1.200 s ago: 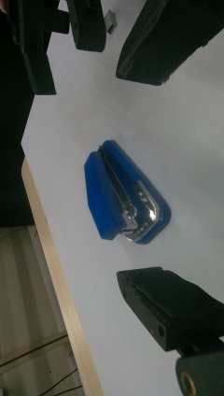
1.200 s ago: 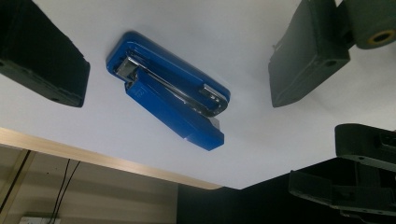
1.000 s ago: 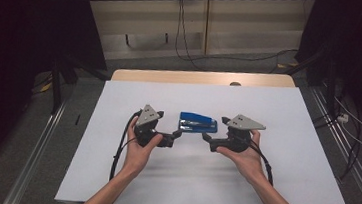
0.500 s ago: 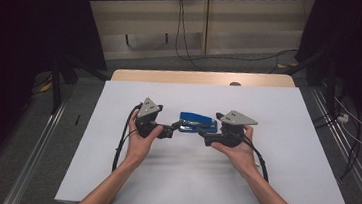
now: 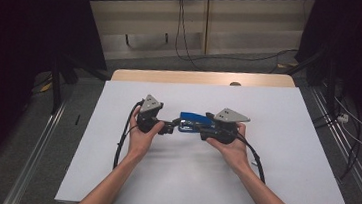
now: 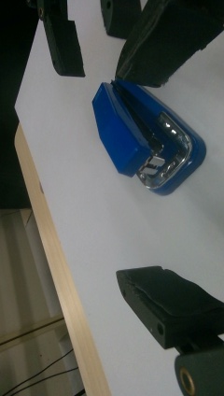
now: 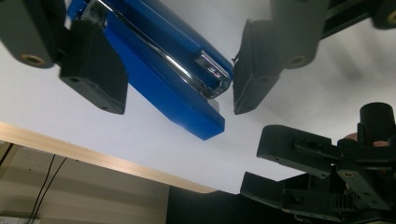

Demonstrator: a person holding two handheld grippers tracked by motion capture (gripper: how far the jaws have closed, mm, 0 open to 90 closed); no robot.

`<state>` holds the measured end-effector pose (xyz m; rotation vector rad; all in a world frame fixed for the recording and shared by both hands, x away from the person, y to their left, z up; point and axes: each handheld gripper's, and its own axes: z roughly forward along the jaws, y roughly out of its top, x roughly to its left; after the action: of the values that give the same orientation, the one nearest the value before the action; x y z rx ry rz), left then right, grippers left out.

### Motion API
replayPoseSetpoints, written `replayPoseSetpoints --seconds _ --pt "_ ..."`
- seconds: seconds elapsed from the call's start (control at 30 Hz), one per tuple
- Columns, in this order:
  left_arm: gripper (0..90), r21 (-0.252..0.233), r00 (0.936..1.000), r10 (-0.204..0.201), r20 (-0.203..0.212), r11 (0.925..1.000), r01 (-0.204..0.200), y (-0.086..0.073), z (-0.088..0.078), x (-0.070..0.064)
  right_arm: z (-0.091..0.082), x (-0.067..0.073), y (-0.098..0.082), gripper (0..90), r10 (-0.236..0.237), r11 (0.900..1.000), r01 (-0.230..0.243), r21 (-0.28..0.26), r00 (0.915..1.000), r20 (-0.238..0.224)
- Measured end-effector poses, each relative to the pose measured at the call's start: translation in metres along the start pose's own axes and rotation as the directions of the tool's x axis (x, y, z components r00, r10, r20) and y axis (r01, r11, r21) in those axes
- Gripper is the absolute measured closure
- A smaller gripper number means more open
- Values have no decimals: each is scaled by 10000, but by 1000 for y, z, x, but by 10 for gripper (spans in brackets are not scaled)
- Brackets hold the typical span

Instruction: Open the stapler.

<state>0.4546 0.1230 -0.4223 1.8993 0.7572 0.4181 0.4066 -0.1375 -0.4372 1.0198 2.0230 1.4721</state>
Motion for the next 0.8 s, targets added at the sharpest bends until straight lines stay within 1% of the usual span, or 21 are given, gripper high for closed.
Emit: replayPoseSetpoints --seconds 0.03,0.07,0.1,0.13,0.17,0.23,0.27,0.3,0.33,0.37,0.4,0.43,0.47,0.5,0.53,0.57,0.67,0.7,0.73,0.77,0.8 --pt "58 104 10000 45 62 9999 -45 0 1 -1 0 0 0 439 3 10000 -3 -43 10000 -66" --pt "58 104 10000 45 62 9999 -45 0 1 -1 0 0 0 439 3 10000 -3 -43 10000 -66" --pt "58 138 10000 85 12 9999 -85 -1 2 -3 0 1 0 533 -91 9999 89 -122 9999 -104" --pt "57 138 10000 85 12 9999 -85 -1 2 -3 0 1 0 533 -91 9999 89 -122 9999 -104" --pt "54 230 9999 119 -114 9997 -116 -1 2 -3 0 2 0 628 -111 9999 107 -99 9994 -337" --pt "49 347 9998 50 -185 9994 -44 -3 3 -2 1 3 -2 745 -111 9999 115 83 9988 -484" --pt "49 347 9998 50 -185 9994 -44 -3 3 -2 1 3 -2 745 -111 9999 115 83 9988 -484" --pt "49 447 9996 -16 -278 9990 29 -4 4 -1 2 3 -3 818 -139 9996 151 225 9985 -538" --pt "49 528 9993 -78 -354 9986 97 -5 6 -1 2 3 -3 818 -139 9996 151 225 9985 -538" --pt "57 621 9990 -154 -419 9979 180 -5 7 -1 3 2 -3 890 -9 9997 20 229 9988 -492" --pt "57 750 9988 -171 -449 9970 204 -6 8 0 3 2 -3 890 -9 9997 20 229 9988 -492" --pt "60 851 9986 -237 -469 9960 276 -8 9 -1 5 2 -4 900 229 9995 -219 216 9986 -467" --pt "59 896 9991 -194 -374 9957 227 -8 9 -1 7 2 -4 900 215 9994 -201 285 9985 -507" --pt "63 896 9991 -194 -374 9957 227 -8 9 -1 8 2 -4 900 84 9991 -64 413 9988 -478" --pt "63 849 9991 -183 -381 9962 214 -8 8 0 8 2 -4 900 84 9991 -64 413 9988 -478" --pt "137 738 9991 -322 -283 9967 342 -6 6 0 12 3 -5 900 -75 9982 100 600 9991 -424" --pt "224 719 9992 -243 -315 9971 265 -6 5 0 16 3 -5 900 -150 9971 180 734 9990 -416" --pt "250 793 9995 -296 -89 9964 302 -6 4 0 19 5 -3 900 -217 9958 259 877 9986 -483" --pt "281 793 9995 -296 -89 9964 302 -6 4 0 19 5 -3 900 -217 9958 259 877 9986 -483" --pt "328 1009 9993 -349 93 9943 338 -7 5 -1 21 5 0 900 -245 9950 296 958 9982 -541" --pt "367 1009 9993 -349 93 9943 338 -7 5 -1 21 5 0 900 -245 9950 296 958 9982 -541"
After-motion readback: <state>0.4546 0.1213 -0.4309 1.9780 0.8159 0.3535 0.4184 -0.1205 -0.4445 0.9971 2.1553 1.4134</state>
